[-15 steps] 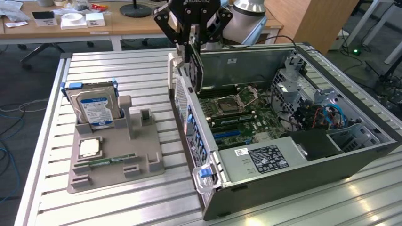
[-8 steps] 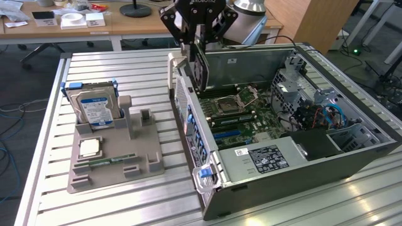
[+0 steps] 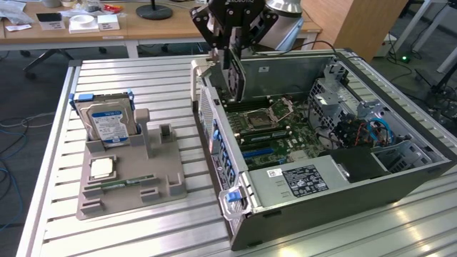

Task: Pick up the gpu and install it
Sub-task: 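Pick up the gpu and move the gpu toward the slot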

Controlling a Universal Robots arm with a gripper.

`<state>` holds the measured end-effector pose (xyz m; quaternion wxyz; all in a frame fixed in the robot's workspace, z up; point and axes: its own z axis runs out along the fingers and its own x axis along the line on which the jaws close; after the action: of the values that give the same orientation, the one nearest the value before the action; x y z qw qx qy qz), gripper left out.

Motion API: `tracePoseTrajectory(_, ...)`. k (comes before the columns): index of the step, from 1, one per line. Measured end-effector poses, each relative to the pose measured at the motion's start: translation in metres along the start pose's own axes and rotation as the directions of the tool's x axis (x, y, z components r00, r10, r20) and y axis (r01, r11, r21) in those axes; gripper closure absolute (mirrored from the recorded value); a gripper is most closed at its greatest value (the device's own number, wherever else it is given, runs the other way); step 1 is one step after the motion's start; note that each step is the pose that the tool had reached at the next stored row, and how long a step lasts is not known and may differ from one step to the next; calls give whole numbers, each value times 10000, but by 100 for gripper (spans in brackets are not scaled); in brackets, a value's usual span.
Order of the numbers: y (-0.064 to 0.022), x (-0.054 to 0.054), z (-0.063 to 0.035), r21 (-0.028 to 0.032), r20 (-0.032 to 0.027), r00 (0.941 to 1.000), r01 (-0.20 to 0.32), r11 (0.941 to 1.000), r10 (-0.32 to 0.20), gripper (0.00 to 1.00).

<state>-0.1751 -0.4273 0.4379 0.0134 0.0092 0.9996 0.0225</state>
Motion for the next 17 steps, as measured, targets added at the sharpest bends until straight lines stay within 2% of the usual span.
tracePoseTrajectory(17,36,-337,10,-1,0,10000,-1,10000,1,74)
